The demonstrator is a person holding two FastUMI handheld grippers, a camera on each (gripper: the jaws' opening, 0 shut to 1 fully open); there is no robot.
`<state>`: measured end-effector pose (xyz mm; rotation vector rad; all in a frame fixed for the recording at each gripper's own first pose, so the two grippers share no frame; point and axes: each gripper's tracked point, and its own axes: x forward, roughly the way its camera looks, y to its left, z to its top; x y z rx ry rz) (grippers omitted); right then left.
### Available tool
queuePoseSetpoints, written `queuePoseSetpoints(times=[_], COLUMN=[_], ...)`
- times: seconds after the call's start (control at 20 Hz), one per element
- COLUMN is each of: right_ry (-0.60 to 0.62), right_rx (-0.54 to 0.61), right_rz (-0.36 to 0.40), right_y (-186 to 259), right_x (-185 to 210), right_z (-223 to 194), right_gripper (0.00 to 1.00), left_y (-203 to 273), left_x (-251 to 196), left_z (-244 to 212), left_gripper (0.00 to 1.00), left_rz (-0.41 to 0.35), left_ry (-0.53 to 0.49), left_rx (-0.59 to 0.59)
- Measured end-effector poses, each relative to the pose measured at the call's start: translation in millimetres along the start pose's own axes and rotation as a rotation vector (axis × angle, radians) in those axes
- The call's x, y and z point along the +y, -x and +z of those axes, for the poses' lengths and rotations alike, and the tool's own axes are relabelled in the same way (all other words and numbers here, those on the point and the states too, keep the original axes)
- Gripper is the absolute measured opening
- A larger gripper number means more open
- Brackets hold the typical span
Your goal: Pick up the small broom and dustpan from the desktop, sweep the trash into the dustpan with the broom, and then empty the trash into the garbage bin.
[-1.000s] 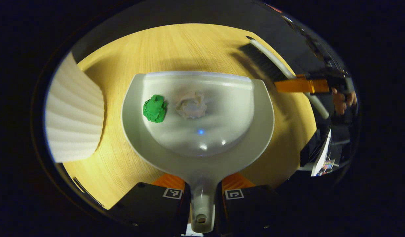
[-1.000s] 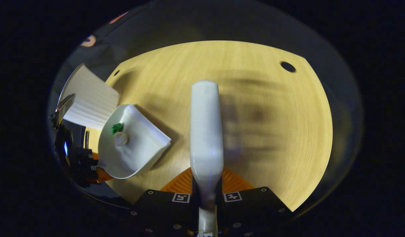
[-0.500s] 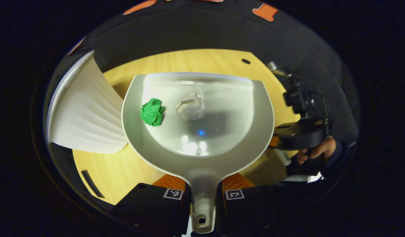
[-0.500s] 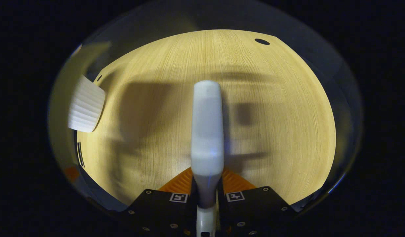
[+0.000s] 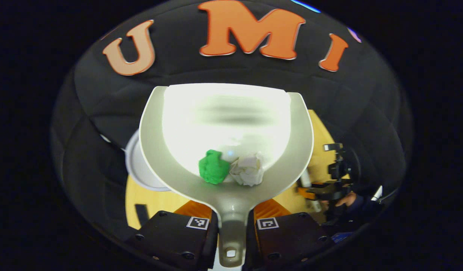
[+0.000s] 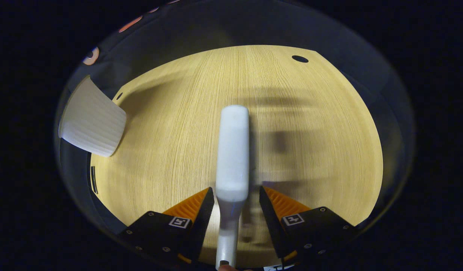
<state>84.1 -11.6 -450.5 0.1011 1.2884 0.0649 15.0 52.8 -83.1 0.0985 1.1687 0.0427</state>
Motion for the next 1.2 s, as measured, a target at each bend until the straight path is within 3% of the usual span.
queuePoseSetpoints(times=[0.15,0.25,0.3,0.35,0.5,0.8,0.9,0.95,1.1,1.2], right_ry=[-0.012,-0.02,-0.023,-0.025,-0.028,-0.032,-0.037,-0.042,-0.045,-0.052], right_rx=[-0.037,-0.062,-0.07,-0.075,-0.09,-0.113,-0.118,-0.118,-0.118,-0.12], right_rz=[0.005,-0.002,-0.008,-0.011,-0.02,-0.014,-0.016,-0.017,-0.015,-0.013], right_y=[7.3,13.8,15.4,16.4,17.1,26.5,27.1,28.6,27.9,28.6], right_x=[-0.3,-3.3,-5.7,-7.9,-15.5,-21.3,-21.4,-22.6,-23.8,-24.2], right_z=[7.6,12.2,13.5,15.7,18.7,22.1,22.7,23.6,23.9,23.6], right_gripper=[0.81,0.82,0.72,0.83,0.86,0.88,0.88,0.88,0.89,0.89], left_y=[-14.8,-24.1,-17.2,-18.3,-17.8,-8.9,-9.7,-17.2,-29.3,-37.0], left_x=[62.9,46.2,63.0,60.3,60.9,73.9,73.2,69.8,59.0,47.8], left_z=[-17.8,-26.3,-24.2,-26.7,-18.4,40.2,66.5,73.4,75.2,59.5], left_gripper=[0.32,0.32,0.32,0.32,0.32,0.32,0.32,0.31,0.31,0.32], left_rz=[0.182,0.262,0.298,0.328,0.367,0.654,0.781,0.802,0.751,0.687], left_ry=[-0.043,-0.09,-0.136,-0.181,-0.315,-0.77,-0.931,-0.949,-0.849,-0.703], left_rx=[0.106,0.177,0.207,0.237,0.295,0.324,0.302,0.287,0.259,0.226])
